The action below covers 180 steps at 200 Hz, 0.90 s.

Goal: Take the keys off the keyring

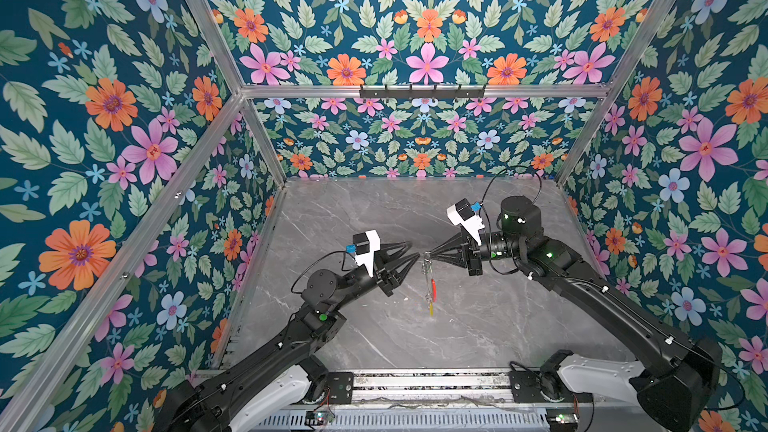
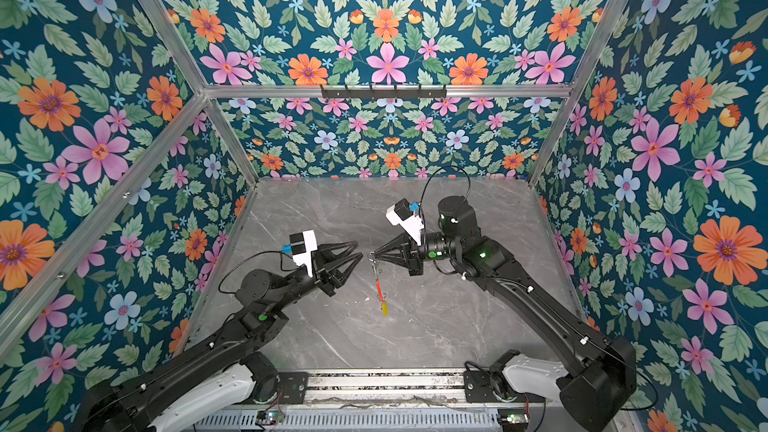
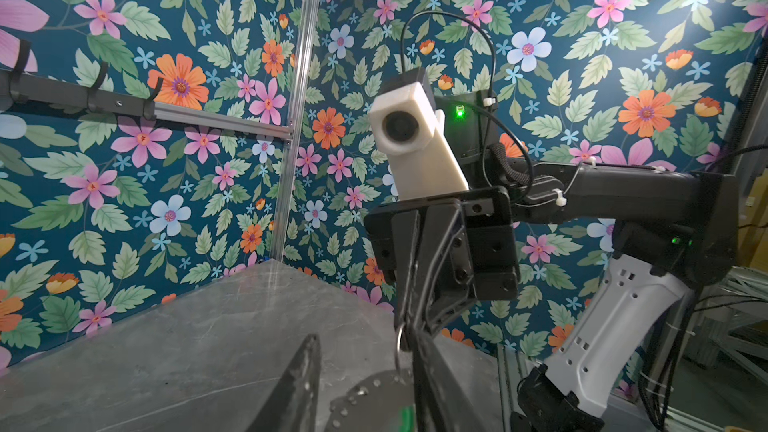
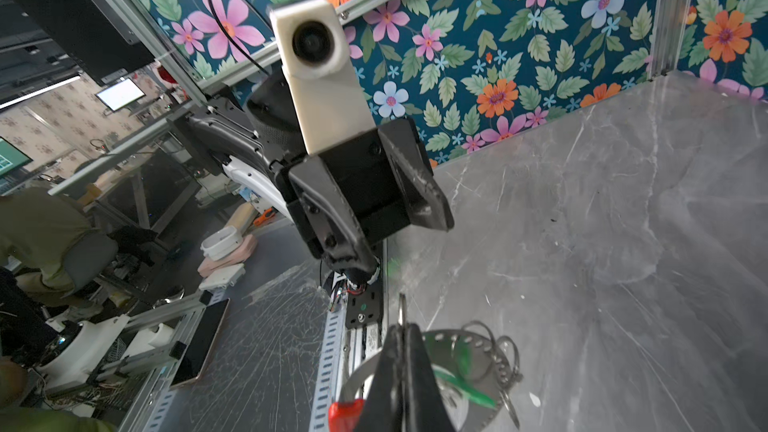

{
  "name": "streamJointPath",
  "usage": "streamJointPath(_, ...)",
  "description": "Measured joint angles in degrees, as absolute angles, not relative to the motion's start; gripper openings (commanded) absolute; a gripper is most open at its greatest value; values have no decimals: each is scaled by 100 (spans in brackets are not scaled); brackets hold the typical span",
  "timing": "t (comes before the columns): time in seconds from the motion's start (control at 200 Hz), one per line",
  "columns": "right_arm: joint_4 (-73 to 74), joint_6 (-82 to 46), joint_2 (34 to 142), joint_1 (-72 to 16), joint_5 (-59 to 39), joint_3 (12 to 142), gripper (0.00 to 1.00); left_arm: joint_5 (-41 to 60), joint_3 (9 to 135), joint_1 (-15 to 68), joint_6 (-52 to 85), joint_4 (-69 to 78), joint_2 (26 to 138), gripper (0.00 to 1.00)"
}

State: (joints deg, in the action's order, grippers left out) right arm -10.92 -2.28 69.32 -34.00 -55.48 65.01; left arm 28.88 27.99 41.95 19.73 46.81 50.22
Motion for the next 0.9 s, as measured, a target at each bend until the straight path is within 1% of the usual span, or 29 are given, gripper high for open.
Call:
streamJointPath(0.035, -1251, -108, 6954, -3400, -5527, 6567, 0, 3030, 2893, 4195, 1994, 4574, 5092, 38)
streamJointPath(0.17, -1754, 233, 6980, -3400, -5463, 6709, 0, 3522, 3159, 4169, 2086, 4263, 5415, 25)
streamJointPath(0.33, -2075, 491, 6984, -3398, -5315, 6799, 0, 3942, 3288, 4160, 2233, 4139, 5603, 24)
streamJointPath(0.475, -2206, 633, 6963, -3389, -5234, 6818, 0, 4060, 3339, 4130, 2274, 4014, 5614, 22)
streamJointPath(0.63, -2261, 703, 6910, -3356, -5234, 6818, 0, 4189, 3389, 4121, 2357, 3944, 5658, 15)
streamJointPath(0.755, -2276, 722, 6879, -3352, -5234, 6807, 0, 4318, 3395, 4115, 2386, 3929, 5728, 14)
streamJointPath(0.9, -2281, 725, 6855, -3352, -5256, 6803, 0, 4436, 3395, 4086, 2515, 3986, 5789, 7)
